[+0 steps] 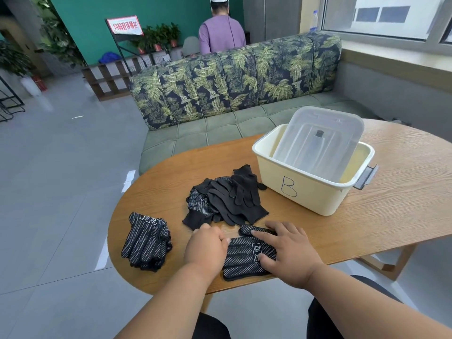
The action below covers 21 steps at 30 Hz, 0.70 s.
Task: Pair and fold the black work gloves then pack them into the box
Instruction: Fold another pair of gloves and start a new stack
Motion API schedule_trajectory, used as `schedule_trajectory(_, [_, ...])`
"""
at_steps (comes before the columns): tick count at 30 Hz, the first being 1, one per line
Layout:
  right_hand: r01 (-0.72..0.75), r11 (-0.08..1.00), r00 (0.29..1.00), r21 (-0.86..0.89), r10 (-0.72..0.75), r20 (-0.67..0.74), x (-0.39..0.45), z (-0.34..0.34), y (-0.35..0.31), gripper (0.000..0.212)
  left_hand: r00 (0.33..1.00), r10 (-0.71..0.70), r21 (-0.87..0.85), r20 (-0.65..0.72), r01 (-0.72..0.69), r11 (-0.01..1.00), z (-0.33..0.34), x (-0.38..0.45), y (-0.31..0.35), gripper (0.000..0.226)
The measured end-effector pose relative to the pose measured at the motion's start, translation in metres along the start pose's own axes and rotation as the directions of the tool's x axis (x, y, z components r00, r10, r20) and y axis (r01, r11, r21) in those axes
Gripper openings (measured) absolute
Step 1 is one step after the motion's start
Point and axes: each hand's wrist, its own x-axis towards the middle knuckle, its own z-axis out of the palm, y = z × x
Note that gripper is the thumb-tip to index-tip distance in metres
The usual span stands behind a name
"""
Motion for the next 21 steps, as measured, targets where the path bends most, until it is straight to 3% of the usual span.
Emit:
schedule_trajectory(4, [0.009,1.000,1.000,-0.008,-0.009,0.012,0.001,-0.001,0.001,0.067,1.000,0.019,0.002,0.006,-0.019,1.000,0.000,0.000,0.003,0.022])
schedule_trajectory(10, [0.026,0.999,0.998,0.028,-0.024,-0.065,-0.002,0.003,0.001,0.070,0.992,-0.122,-0.262,0.030,0.125,0.957,-0.004,-0.007,0.001,0.012])
schedule_trajectory(21, [0.026,0.993,0.977,0.116,-0.001,-0.213,-0.003,0.010,0.006,0.042,0.983,-0.181,-0.417,0.037,0.180,0.891,-0.006,-0.006,-0.003,0.015])
